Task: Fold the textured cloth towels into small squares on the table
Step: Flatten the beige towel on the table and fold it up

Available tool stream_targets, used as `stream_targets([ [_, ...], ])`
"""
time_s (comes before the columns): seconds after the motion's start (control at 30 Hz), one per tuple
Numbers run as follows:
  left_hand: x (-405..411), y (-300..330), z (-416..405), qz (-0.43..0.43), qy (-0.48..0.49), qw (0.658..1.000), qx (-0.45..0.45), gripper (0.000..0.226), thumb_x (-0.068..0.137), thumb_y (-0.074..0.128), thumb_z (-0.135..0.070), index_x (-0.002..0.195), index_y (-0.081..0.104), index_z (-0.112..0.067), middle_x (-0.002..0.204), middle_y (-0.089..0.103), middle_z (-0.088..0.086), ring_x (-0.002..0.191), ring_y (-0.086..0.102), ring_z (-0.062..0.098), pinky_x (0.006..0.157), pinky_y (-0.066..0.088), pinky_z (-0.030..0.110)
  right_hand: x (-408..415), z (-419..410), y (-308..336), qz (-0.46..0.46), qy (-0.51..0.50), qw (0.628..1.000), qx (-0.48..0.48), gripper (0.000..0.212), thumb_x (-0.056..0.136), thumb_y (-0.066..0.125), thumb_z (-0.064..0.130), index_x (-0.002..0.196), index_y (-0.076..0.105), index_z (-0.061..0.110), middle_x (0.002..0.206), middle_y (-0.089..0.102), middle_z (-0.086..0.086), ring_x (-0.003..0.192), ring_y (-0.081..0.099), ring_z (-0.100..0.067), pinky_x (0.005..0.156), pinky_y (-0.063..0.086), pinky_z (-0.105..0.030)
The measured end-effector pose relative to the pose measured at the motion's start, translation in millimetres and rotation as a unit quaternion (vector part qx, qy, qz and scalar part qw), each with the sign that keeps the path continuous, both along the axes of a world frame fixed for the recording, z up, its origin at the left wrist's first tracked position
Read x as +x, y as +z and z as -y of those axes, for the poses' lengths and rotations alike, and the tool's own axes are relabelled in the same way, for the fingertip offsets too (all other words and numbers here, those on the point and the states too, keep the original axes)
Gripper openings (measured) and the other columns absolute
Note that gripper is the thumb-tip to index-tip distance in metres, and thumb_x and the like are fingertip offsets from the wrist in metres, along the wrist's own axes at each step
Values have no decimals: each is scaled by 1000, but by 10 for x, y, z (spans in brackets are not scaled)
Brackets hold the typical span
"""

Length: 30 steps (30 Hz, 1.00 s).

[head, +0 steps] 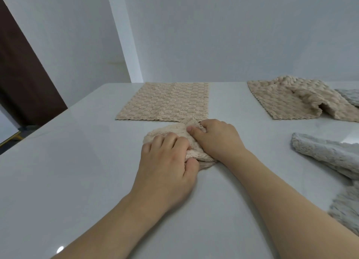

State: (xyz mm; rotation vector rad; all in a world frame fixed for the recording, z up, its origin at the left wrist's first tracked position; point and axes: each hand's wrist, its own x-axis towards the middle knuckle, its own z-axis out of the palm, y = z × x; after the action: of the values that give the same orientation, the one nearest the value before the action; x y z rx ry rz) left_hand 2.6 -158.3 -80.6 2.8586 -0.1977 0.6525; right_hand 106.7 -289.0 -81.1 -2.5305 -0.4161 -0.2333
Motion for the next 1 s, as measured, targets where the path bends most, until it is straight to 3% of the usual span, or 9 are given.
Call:
stream_targets([
  [0.13,2,-14,-25,-6,-3,1000,26,27,79,27,-31,90,51,-26,95,51,-8,88,44,20,77,34,36,-24,-3,6,6,-4,1000,3,49,96,43,54,60,37,20,61,45,6,70,45,-23,70,31,-35],
  [0.37,39,-26,-133,-132,-55,990,-10,34,66,31,-28,98,31,-37,110,26,-16,105,22,11,94,8,26,1,2,-4,5,-35,999,-11,49,96,43,51,59,34,20,62,40,6,73,43,-24,72,33,-36],
  [0.5,42,18,-163,-154,-76,985,3,37,63,32,-31,99,32,-35,109,26,-15,105,21,11,99,10,28,-23,-4,-13,9,-36,999,-14,49,96,43,51,59,35,20,61,41,6,73,44,-24,72,33,-36],
  [0.6,27,29,-190,-113,-73,991,6,29,68,36,-38,97,35,-36,106,32,-16,104,25,9,100,14,32,-26,-20,10,6,-31,999,-45,48,98,37,51,61,33,22,66,46,5,79,48,-27,77,33,-38],
  [0.7,32,38,-230,-32,-83,995,37,21,80,39,-49,95,45,-35,100,41,-17,100,35,9,96,21,35,-29,-41,21,13,-23,996,-85,45,100,29,52,63,31,25,95,66,-5,98,56,-29,86,33,-41],
  [0.77,31,45,-220,-18,-90,994,53,21,76,36,-40,93,45,-32,97,43,-15,96,38,13,92,26,37,-23,-45,16,20,-21,995,-100,45,100,27,52,64,30,25,105,67,-7,104,57,-29,88,33,-41],
  [0.87,-7,40,-176,-53,-99,992,63,24,66,30,-29,90,31,-29,97,33,-11,92,31,16,88,27,36,-34,-56,11,31,-30,993,-106,45,100,28,51,64,29,24,104,67,-8,102,57,-29,86,33,-41],
  [1.0,30,77,-190,-135,-108,982,79,22,74,41,-25,91,28,-28,103,25,-9,97,20,15,92,17,29,-42,-49,25,27,-48,993,-109,45,100,30,49,70,40,18,104,66,-8,102,56,-29,86,33,-40],
])
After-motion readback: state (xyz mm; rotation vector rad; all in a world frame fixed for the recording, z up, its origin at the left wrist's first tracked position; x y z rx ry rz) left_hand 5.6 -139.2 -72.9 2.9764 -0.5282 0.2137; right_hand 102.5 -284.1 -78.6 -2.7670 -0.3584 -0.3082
